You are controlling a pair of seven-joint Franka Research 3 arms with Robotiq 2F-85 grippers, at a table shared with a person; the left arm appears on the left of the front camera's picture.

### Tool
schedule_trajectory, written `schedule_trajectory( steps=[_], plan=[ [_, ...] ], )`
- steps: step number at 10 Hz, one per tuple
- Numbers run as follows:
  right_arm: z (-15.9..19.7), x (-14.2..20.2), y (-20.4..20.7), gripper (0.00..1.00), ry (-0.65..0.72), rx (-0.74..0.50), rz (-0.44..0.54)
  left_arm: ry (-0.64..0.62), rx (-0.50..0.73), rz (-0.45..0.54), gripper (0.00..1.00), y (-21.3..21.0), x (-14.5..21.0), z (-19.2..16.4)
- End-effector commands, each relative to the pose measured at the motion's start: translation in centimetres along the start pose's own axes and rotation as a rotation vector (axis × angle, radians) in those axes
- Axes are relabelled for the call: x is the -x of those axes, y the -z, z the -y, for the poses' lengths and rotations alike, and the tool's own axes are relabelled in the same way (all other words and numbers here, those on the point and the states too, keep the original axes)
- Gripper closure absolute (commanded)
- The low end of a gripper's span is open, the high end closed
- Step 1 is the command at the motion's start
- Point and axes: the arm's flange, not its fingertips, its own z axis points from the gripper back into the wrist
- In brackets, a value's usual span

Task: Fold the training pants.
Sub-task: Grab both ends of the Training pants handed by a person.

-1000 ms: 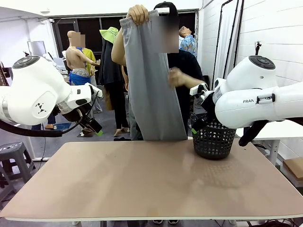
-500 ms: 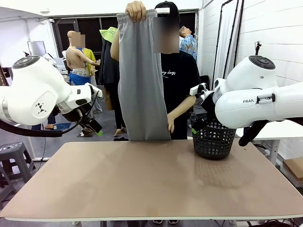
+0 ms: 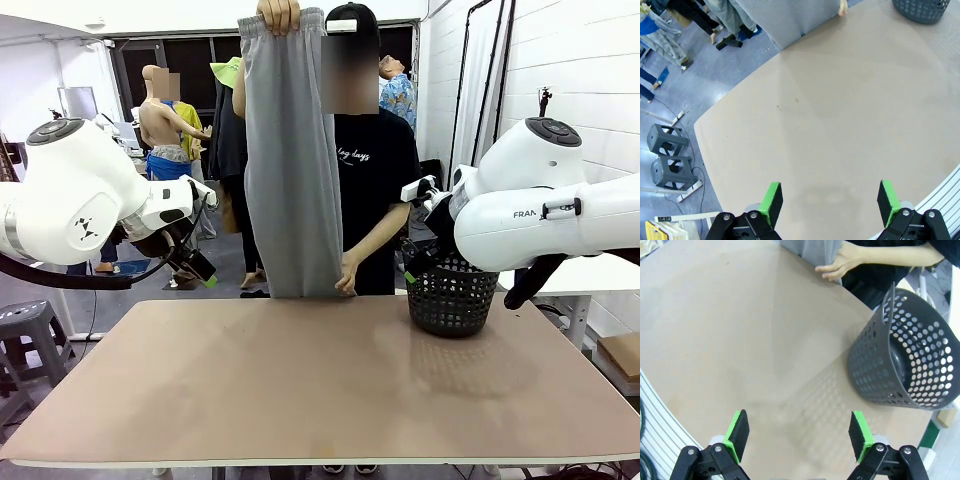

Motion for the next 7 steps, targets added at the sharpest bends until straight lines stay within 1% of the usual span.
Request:
schedule_trajectory(
  steps=[1,7],
  plan=[
    [0.06,-0.02,0.05,0.0,0.001,0.0,0.003,-0.003,0.004,0.011,0.0,-0.06,-0.08,-0.1],
    [0.06,-0.02,0.05,0.0,0.001,0.0,0.003,-0.003,0.004,0.011,0.0,-0.06,-0.08,-0.1]
  ],
)
